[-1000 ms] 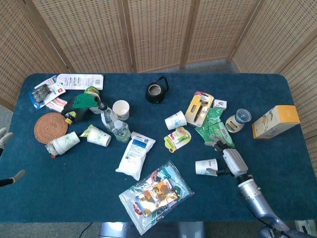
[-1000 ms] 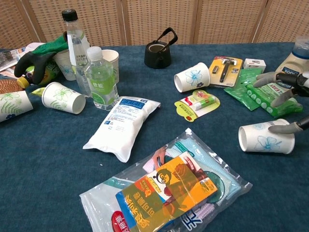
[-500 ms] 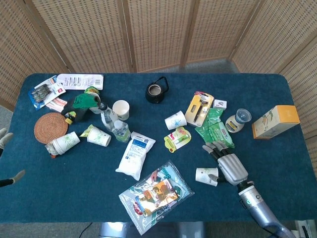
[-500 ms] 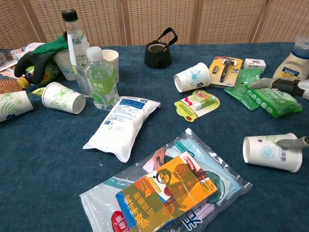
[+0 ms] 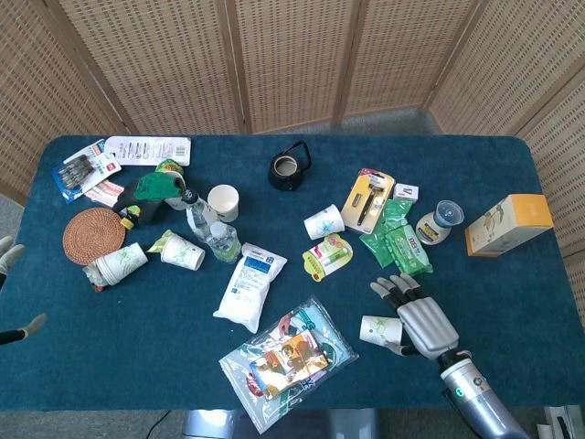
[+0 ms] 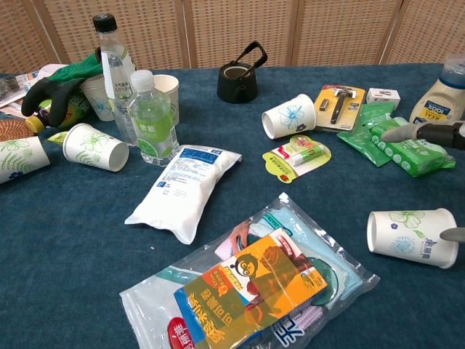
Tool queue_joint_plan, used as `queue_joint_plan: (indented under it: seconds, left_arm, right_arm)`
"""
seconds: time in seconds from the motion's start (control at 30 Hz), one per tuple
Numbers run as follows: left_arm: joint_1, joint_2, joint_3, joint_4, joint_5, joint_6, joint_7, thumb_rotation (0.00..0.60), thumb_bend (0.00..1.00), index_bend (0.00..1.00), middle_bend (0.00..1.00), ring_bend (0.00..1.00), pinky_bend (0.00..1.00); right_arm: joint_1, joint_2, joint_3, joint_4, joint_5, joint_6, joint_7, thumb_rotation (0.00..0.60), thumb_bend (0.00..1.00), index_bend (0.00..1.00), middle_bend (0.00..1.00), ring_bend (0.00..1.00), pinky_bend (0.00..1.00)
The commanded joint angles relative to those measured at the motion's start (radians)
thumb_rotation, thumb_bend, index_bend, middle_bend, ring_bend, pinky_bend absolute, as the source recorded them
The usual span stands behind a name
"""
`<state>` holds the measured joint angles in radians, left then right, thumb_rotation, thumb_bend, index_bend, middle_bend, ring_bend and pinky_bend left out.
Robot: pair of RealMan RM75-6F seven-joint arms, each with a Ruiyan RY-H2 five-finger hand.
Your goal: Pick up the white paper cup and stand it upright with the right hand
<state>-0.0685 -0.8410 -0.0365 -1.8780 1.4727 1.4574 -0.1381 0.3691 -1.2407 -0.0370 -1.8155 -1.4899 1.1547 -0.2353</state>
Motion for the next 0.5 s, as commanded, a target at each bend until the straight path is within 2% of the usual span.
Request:
queue_joint_plan:
  seconds: [0.03, 0.5]
  left_arm:
    - [-0.001, 0.000, 0.000, 0.000, 0.000, -0.001, 0.001, 0.600, 0.24, 0.00, 0.00, 0.00, 0.00]
    - [-0.004, 0.001, -0.001, 0.002, -0.006, -0.008, -0.003, 0.600, 0.24, 0.00, 0.00, 0.00, 0.00]
  right_arm:
    - [-0.004, -0.008, -0.006, -0.003, 0.004, -0.006, -0.024, 0.599, 0.15, 0.00, 0.00, 0.00, 0.08]
    - [0.004, -0.071, -0.007, -0.007, 0.043, -0.047, -0.102, 0.594, 0.15, 0.00, 0.00, 0.00, 0.08]
